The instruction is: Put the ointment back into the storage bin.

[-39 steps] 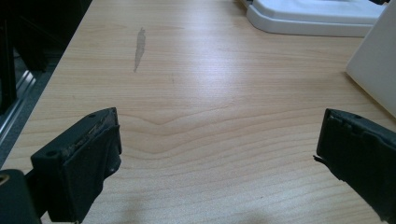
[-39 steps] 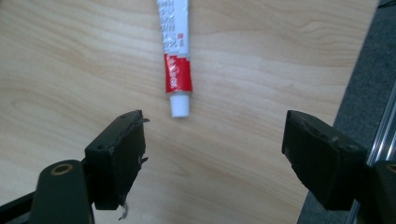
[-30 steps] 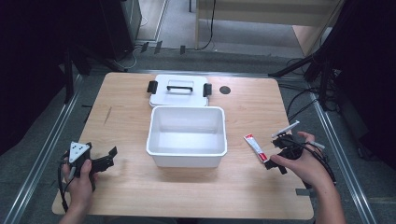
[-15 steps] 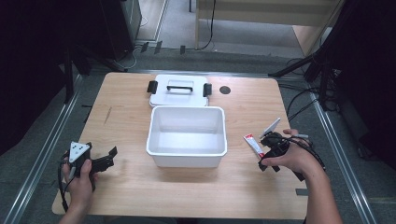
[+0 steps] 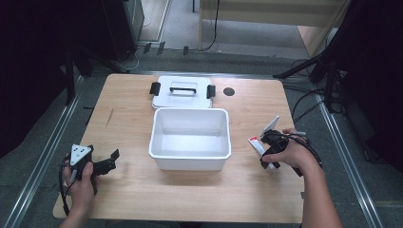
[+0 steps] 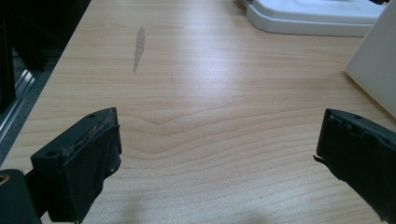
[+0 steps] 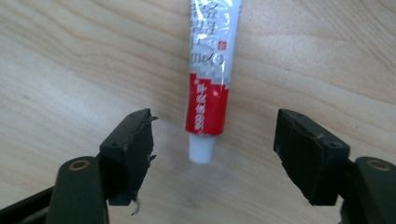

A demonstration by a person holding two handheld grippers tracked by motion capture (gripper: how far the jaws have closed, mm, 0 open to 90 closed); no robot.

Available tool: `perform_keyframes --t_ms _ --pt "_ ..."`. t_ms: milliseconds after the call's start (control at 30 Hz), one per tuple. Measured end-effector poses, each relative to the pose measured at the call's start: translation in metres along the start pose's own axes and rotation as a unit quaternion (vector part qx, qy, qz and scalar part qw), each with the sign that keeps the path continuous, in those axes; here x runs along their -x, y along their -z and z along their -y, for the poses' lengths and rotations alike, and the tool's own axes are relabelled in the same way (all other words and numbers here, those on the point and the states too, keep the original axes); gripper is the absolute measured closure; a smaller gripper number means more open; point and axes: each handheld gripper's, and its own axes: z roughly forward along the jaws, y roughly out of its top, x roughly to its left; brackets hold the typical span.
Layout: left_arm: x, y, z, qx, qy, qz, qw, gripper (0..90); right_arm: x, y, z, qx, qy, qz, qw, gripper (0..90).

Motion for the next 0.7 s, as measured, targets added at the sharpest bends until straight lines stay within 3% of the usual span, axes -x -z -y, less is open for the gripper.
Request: perform_keyframes --t_ms 133,333,500,700 --pt "0.000 0.000 0.000 0.000 0.001 0.000 1.0000 0.6 0.002 -0.003 -0.006 0.002 -0.009 -0.003 1.0000 33.9" --pt "0.000 0.000 0.000 0.000 0.001 0.000 1.0000 0.6 0.000 -0.004 -0.015 0.000 -0.005 -0.003 1.0000 39.4" --pt "-0.001 0.000 0.000 0.000 0.003 0.001 1.0000 0.6 -0.002 -0.004 -0.026 -0.001 -0.003 -0.009 0.9999 51.0" --pt "-0.001 0.000 0.000 0.000 0.004 0.000 1.0000 0.6 -0.003 -0.005 -0.033 -0.006 -0.001 -0.001 1.0000 61.4"
